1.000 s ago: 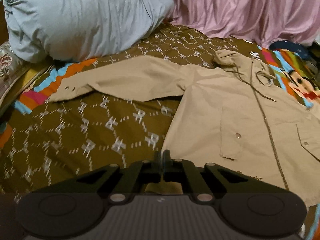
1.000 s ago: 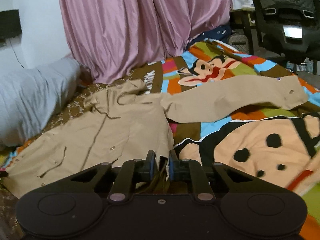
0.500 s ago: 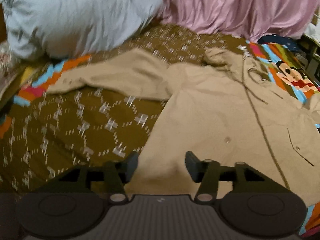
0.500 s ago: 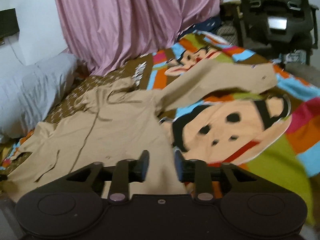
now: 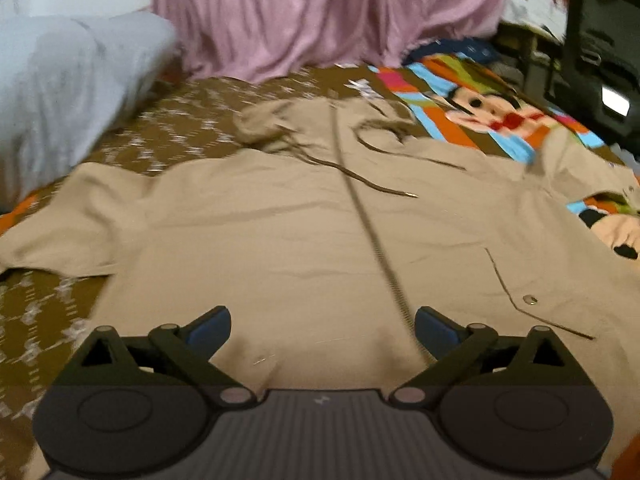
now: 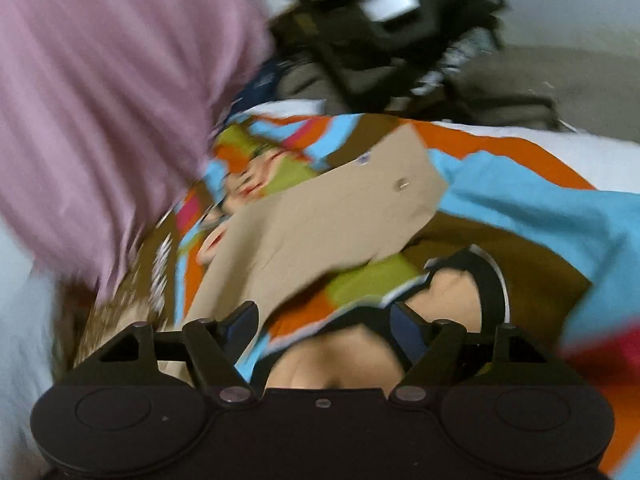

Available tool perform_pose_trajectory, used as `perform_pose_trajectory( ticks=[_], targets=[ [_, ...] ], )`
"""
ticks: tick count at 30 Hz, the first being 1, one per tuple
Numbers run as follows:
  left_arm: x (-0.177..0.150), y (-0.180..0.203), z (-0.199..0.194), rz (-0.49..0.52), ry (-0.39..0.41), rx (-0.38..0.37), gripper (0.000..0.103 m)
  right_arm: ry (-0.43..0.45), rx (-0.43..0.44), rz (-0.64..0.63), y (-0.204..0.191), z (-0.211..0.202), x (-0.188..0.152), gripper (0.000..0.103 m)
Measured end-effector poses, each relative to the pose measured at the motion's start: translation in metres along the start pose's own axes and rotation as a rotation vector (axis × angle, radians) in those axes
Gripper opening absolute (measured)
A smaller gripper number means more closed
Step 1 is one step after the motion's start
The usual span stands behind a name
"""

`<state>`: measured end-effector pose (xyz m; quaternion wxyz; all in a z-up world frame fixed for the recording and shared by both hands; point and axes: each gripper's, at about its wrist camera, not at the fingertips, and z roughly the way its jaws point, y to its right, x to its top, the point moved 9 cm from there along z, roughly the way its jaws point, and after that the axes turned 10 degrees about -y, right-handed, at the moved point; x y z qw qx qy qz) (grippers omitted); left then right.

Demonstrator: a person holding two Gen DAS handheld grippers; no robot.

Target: Fold large clothes

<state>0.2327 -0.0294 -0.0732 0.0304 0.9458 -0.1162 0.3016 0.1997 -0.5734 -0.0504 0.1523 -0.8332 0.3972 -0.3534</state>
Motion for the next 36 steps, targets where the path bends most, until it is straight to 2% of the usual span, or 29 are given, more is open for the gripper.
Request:
perform_pose_trajectory(
  ticks=[5, 8, 12, 15, 16, 17, 19, 20, 25, 30, 33, 36],
  targets=[
    [0.005, 0.008, 0.043, -0.016, -0.017, -0.056, 0.1, 0.021, -0.108, 0.066, 0.014, 0.045, 0.027, 0.075],
    [0.0, -0.001, 0.06, -0.061, -0.024, -0.082, 0.1, 0.002, -0.107, 0.145, 0.019, 0.071, 0.028, 0.075],
    [-0.005, -0.024, 0.071, -0.147, -0.024, -0.117, 0.1, 0.048, -0.133, 0.172, 0.018, 0.09, 0.035, 0.073],
    [0.004, -0.04, 0.068, -0.19, 0.002, -0.143, 0.1, 0.114, -0.194, 0.218, 0.023, 0.093, 0.042, 0.057],
    [0.006, -0.046, 0.067, -0.203, 0.013, -0.134, 0.1, 0.128, -0.224, 0.23, 0.026, 0.093, 0.042, 0.042],
    [0.009, -0.052, 0.065, -0.213, 0.024, -0.121, 0.1, 0.14, -0.259, 0.241, 0.028, 0.092, 0.042, 0.021],
    [0.013, -0.06, 0.061, -0.229, 0.041, -0.116, 0.1, 0.176, -0.311, 0.241, 0.029, 0.085, 0.043, 0.007],
    [0.014, -0.064, 0.057, -0.24, 0.051, -0.119, 0.1, 0.2, -0.319, 0.22, 0.025, 0.079, 0.045, 0.004],
    [0.024, -0.075, 0.043, -0.291, 0.082, -0.146, 0.1, 0.345, -0.406, -0.09, -0.047, 0.038, 0.067, 0.002],
    [0.03, -0.083, 0.025, -0.301, 0.121, -0.156, 0.1, 0.468, -0.383, -0.415, -0.156, 0.001, 0.082, 0.001],
    [0.034, -0.088, 0.014, -0.301, 0.164, -0.15, 0.1, 0.57, -0.319, -0.672, -0.241, -0.023, 0.063, 0.001],
    [0.037, -0.097, 0.004, -0.32, 0.2, -0.136, 0.1, 0.639, -0.221, -0.962, -0.325, -0.035, 0.017, 0.001]
  ],
)
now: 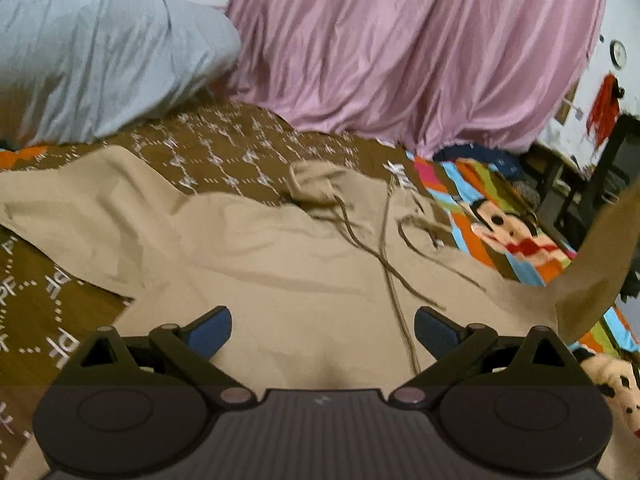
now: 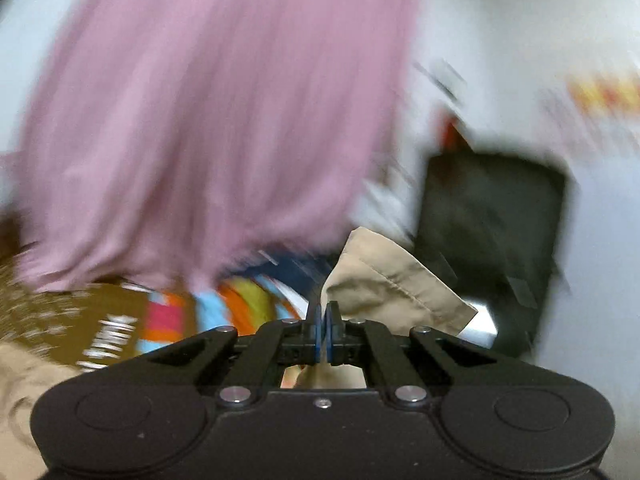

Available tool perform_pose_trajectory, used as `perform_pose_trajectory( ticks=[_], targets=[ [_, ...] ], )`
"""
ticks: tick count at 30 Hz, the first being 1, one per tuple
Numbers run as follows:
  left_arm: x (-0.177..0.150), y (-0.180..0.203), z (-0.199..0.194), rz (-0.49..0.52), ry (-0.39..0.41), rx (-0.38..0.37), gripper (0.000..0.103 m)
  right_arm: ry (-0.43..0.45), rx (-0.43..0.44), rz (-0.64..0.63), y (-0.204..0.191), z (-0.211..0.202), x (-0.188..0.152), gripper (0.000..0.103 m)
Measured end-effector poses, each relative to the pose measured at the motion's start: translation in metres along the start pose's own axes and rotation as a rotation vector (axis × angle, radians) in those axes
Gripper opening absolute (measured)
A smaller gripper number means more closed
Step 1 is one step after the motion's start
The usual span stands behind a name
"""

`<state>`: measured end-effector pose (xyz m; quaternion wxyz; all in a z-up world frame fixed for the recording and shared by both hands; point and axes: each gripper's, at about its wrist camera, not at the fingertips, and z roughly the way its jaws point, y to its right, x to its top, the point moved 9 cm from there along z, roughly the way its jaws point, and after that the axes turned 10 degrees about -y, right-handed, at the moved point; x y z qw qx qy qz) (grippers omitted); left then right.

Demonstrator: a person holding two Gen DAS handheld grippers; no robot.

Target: Fold large clothes

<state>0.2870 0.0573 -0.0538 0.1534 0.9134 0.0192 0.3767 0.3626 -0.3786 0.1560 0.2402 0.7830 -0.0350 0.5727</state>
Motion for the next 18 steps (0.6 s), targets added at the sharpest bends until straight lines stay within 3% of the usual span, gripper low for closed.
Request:
perform_pose_trajectory(
  ticks=[4, 8, 13, 18],
  targets=[
    [0.01, -0.019, -0.011, -0.079, 0.037, 0.011, 0.1, 0.105, 0.232, -0.217, -0.11, -0.039, 0.027, 0.0],
    [0.02, -0.047, -0.016, -0.166, 0.078, 0.055, 0.1, 0.144, 0.406, -0.361, -0.21, -0.074, 0.011, 0.0],
    [0.03, -0.083, -0.015, -0.276, 0.097, 0.1, 0.1, 0.029, 0.593, -0.429, -0.311, -0.105, -0.061, 0.0],
    [0.033, -0.099, -0.004, -0.324, 0.083, 0.108, 0.1, -0.188, 0.719, -0.511, -0.373, -0.126, -0.151, 0.003]
  ],
)
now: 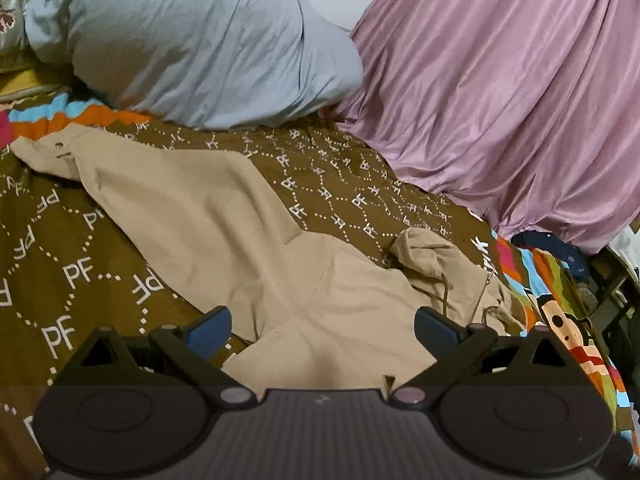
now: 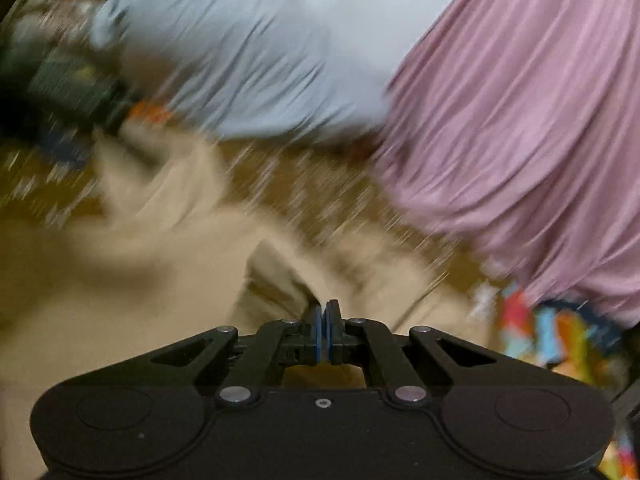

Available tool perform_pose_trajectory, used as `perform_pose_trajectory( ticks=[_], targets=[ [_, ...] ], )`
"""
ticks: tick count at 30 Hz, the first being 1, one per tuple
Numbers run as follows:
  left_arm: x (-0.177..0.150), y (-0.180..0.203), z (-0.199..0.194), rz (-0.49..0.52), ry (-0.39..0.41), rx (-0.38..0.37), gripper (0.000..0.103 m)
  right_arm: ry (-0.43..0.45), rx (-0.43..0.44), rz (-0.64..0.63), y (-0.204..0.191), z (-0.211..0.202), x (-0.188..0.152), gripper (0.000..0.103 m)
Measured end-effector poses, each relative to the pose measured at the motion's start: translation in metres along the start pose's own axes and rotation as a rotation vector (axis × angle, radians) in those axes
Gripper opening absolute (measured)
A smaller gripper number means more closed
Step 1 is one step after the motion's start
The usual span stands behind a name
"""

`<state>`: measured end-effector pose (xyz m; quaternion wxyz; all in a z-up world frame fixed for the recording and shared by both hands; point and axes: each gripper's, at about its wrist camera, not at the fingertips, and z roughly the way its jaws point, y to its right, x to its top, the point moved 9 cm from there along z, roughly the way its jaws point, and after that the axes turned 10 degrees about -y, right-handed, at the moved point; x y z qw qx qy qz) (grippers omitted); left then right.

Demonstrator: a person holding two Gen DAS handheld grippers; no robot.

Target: Fold large clothes

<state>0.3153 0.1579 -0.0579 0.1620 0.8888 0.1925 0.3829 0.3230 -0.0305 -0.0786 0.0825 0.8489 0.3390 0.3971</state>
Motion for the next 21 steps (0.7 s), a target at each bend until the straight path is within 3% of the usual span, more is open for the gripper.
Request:
perform_pose_trajectory(
  ticks=[5, 9, 11, 14, 18, 21],
  targets=[
    [-0.016, 0.021, 0.011, 0.092, -0.048, -0.045, 0.1, -0.11, 0.189, 0.041, -0.038, -0.013, -0.028, 0.02],
    [-0.038, 0.041, 0.024, 0.17, -0.105, -0.066, 0.1, -0.118, 0.241, 0.111, -0.027, -0.045, -0.057, 0.041],
    [-0.049, 0.047, 0.034, 0.185, -0.143, -0.069, 0.1, -0.116, 0.192, 0.177, 0.002, -0.055, -0.071, 0.05],
    [-0.065, 0.051, 0.051, 0.21, -0.198, -0.052, 0.099, -0.153, 0.052, 0.277, 0.056, -0.061, -0.099, 0.059],
    [-0.085, 0.051, 0.069, 0.264, -0.244, 0.001, 0.097, -0.311, -0.209, 0.232, 0.124, -0.054, -0.151, 0.056],
    [-0.096, 0.057, 0.072, 0.346, -0.226, 0.047, 0.097, -0.399, -0.299, 0.155, 0.155, -0.04, -0.183, 0.043]
  ],
)
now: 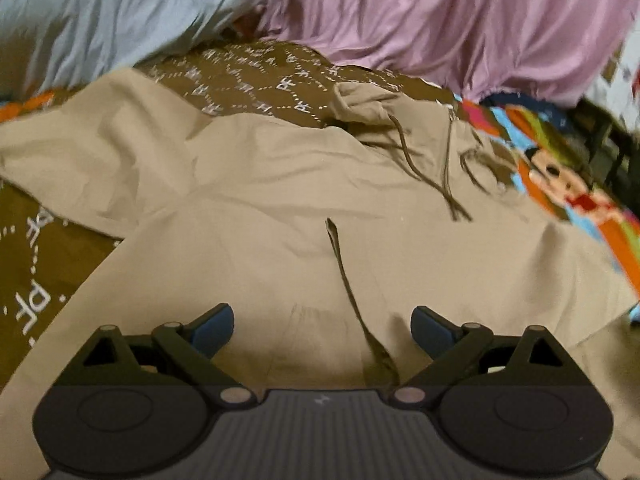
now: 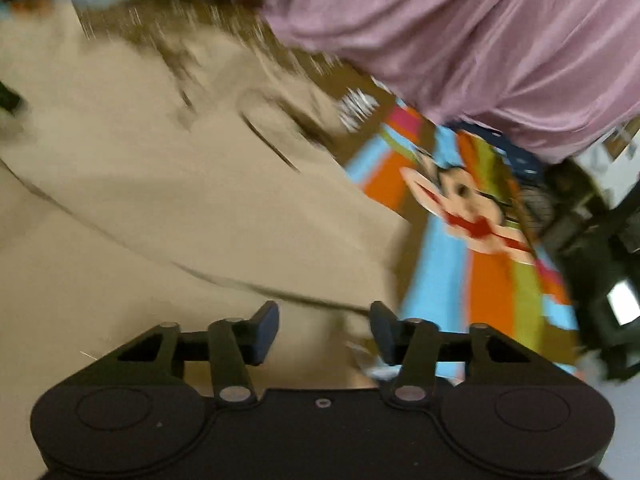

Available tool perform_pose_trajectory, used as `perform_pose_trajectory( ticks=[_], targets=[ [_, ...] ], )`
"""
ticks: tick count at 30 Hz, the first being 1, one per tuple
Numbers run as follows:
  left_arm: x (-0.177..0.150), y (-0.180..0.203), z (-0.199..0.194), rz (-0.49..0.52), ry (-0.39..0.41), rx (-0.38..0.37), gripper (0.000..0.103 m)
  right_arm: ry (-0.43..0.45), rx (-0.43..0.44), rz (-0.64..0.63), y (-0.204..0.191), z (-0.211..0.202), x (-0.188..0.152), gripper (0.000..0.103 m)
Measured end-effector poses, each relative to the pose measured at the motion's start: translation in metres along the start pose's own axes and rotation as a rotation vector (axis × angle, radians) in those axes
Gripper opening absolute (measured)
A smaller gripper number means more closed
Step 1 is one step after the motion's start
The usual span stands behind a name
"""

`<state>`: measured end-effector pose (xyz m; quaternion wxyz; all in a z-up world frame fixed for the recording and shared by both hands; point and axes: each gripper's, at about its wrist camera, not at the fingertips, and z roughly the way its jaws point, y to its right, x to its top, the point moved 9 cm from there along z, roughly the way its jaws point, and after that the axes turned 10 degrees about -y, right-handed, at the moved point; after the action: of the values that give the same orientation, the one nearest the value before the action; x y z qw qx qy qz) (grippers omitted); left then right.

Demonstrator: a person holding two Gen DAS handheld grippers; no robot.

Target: Fold large clothes

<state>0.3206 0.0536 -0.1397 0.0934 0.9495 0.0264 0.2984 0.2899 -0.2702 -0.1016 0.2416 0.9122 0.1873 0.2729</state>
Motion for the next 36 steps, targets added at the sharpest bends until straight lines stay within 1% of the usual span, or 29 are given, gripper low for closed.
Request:
perform_pose_trajectory(
  ticks=[2, 4, 5, 6, 7, 9, 11, 13, 15, 18, 19, 20, 22, 24, 26, 27, 29, 32, 36],
  targets=[
    [-0.003, 0.005, 0.0, 0.042, 0.002, 0.019, 0.097, 0.008, -0.01, -0.012, 0.008, 0.014, 0.001, 0.042],
    [-0.005, 0.008, 0.0, 0.066, 0.004, 0.028, 0.097, 0.034, -0.038, -0.058, 0.008, 0.027, 0.01, 0.042],
    [-0.005, 0.009, 0.002, 0.073, 0.003, 0.033, 0.097, 0.055, -0.05, -0.088, 0.006, 0.028, 0.012, 0.027],
    [-0.005, 0.009, 0.002, 0.074, 0.001, 0.035, 0.097, 0.061, -0.053, -0.11, 0.003, 0.029, 0.013, 0.01],
    [-0.005, 0.009, 0.003, 0.076, -0.001, 0.036, 0.097, 0.054, -0.075, -0.12, 0.002, 0.029, 0.015, 0.0],
    [-0.006, 0.01, 0.004, 0.086, -0.008, 0.044, 0.097, 0.066, -0.095, -0.106, 0.01, 0.025, 0.014, 0.0],
    [-0.006, 0.011, 0.006, 0.11, -0.015, 0.062, 0.097, 0.057, -0.111, -0.05, 0.015, 0.015, 0.002, 0.0],
    [-0.007, 0.013, 0.006, 0.134, -0.017, 0.077, 0.097, 0.003, -0.084, 0.015, 0.018, 0.019, -0.019, 0.0],
    [-0.007, 0.011, 0.007, 0.14, -0.018, 0.076, 0.097, -0.05, -0.047, 0.027, 0.011, 0.03, -0.036, 0.0],
    [-0.007, 0.009, 0.007, 0.137, -0.021, 0.069, 0.097, -0.086, -0.024, 0.051, 0.006, 0.034, -0.038, 0.0],
    [-0.007, 0.009, 0.007, 0.138, -0.021, 0.07, 0.098, -0.092, -0.014, 0.078, 0.01, 0.033, -0.036, 0.001],
    [-0.007, 0.008, 0.007, 0.141, -0.021, 0.073, 0.098, -0.098, -0.003, 0.111, 0.017, 0.029, -0.034, 0.013],
    [-0.007, 0.008, 0.007, 0.144, -0.021, 0.077, 0.098, -0.102, 0.005, 0.178, 0.032, 0.02, -0.031, 0.028],
    [-0.007, 0.008, 0.007, 0.143, -0.022, 0.074, 0.098, -0.086, 0.039, 0.239, 0.047, 0.008, -0.028, 0.032],
    [-0.007, 0.008, 0.007, 0.143, -0.022, 0.073, 0.099, -0.07, 0.076, 0.298, 0.061, -0.001, -0.021, 0.04],
    [-0.007, 0.009, 0.007, 0.142, -0.023, 0.072, 0.099, -0.068, 0.095, 0.321, 0.065, -0.003, -0.018, 0.041],
    [-0.006, 0.008, 0.008, 0.142, -0.025, 0.072, 0.099, -0.071, 0.152, 0.375, 0.076, -0.004, -0.01, 0.05],
    [-0.007, 0.007, 0.009, 0.146, -0.026, 0.075, 0.1, -0.126, 0.261, 0.445, 0.089, 0.003, -0.007, 0.054],
    [-0.007, 0.006, 0.009, 0.15, -0.029, 0.079, 0.1, -0.216, 0.415, 0.509, 0.098, 0.002, -0.014, 0.058]
  ],
)
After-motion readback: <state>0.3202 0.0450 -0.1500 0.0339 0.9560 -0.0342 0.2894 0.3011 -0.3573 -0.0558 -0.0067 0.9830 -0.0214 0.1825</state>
